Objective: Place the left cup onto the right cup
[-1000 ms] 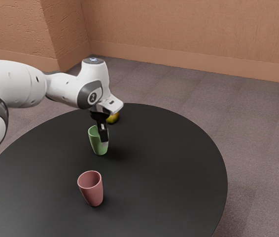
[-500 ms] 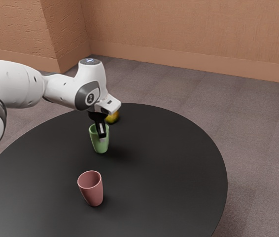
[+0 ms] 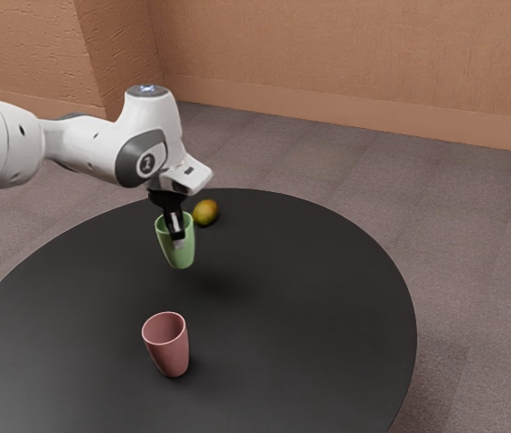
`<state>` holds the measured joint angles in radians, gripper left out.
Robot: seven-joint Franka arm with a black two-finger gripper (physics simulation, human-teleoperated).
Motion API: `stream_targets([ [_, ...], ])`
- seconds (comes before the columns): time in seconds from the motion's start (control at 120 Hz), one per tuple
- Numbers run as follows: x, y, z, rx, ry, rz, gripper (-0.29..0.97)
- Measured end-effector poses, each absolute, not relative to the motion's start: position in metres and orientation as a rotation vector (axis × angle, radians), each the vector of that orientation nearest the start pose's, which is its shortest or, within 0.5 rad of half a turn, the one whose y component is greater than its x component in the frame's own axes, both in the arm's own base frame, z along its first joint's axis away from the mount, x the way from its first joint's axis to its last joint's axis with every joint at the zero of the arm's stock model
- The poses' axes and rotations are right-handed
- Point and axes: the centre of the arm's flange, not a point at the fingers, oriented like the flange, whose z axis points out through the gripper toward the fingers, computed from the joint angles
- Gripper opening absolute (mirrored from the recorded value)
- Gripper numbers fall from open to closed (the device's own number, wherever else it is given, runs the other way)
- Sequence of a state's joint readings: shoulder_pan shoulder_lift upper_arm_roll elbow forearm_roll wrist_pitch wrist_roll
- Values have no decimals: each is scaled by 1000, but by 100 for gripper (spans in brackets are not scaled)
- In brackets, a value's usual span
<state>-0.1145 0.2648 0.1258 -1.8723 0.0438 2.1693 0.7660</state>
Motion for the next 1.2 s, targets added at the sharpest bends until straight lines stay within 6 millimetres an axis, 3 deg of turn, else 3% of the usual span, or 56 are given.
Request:
stream_targets([
  [0.25,576,-46,433,-2759,1279,-46,-10],
  [0.483,538,-98,459,-2697,1377,-25,-11],
  [0.592,522,-113,461,-2691,1397,19,-11],
  [0.783,492,-100,451,-2734,1338,138,-11],
  [0.85,484,-108,450,-2727,1346,162,-11],
  [0.992,475,-130,446,-2689,1371,199,-11],
  [1.2,464,-128,434,-2703,1321,254,-11],
])
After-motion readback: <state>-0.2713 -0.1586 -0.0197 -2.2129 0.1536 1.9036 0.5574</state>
